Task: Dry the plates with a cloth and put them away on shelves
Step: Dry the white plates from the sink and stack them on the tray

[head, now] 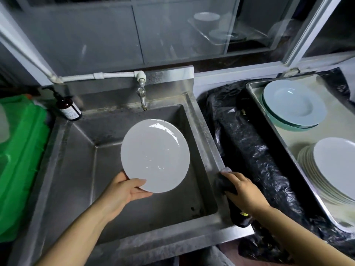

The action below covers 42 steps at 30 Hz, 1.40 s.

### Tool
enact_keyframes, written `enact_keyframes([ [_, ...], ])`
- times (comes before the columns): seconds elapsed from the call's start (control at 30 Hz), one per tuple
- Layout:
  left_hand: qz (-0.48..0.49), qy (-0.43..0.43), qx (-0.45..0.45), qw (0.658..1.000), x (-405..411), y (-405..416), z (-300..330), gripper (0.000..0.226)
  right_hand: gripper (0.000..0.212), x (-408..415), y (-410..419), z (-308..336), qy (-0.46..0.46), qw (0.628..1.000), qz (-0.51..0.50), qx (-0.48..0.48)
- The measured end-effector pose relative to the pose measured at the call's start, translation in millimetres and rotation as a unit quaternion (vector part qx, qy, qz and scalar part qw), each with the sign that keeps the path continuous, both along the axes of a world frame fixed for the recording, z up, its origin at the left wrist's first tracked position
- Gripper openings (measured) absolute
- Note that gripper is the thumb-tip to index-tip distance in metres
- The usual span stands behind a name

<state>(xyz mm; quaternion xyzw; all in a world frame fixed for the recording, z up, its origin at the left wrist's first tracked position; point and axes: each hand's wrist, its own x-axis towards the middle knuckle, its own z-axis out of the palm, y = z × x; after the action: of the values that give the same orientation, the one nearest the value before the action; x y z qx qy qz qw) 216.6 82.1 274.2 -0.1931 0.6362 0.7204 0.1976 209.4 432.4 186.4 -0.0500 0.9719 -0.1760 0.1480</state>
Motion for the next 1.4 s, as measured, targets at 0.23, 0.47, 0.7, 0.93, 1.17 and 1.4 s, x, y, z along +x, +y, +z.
enact_keyframes([
  [0.23,0.028,0.066,0.038,0.997,11.9,40.3,41.2,0.045,0.056,-24.8,-29.0,77.1,0.064,0.892,-0.093,-0.437],
  [0.47,0.042,0.104,0.074,0.991,28.2,80.2,70.5,0.042,0.049,-29.6,-28.5,125.6,0.062,0.835,-0.074,-0.542],
  [0.7,0.051,0.124,0.071,0.988,34.0,103.9,87.7,0.043,0.048,-35.8,-12.7,146.9,0.078,0.847,-0.067,-0.522],
  [0.93,0.053,0.161,0.075,0.983,12.5,103.5,114.1,0.051,0.044,-53.0,-15.9,174.9,0.103,0.845,-0.088,-0.517],
  [1.17,0.018,0.186,0.07,0.98,-15.8,83.3,143.3,0.048,0.043,-53.6,-33.9,206.2,0.178,0.83,-0.101,-0.519],
  [1.4,-0.047,0.186,0.09,0.977,-41.6,59.7,162.6,0.052,0.048,-48.6,-53.8,225.5,0.243,0.821,-0.14,-0.497],
])
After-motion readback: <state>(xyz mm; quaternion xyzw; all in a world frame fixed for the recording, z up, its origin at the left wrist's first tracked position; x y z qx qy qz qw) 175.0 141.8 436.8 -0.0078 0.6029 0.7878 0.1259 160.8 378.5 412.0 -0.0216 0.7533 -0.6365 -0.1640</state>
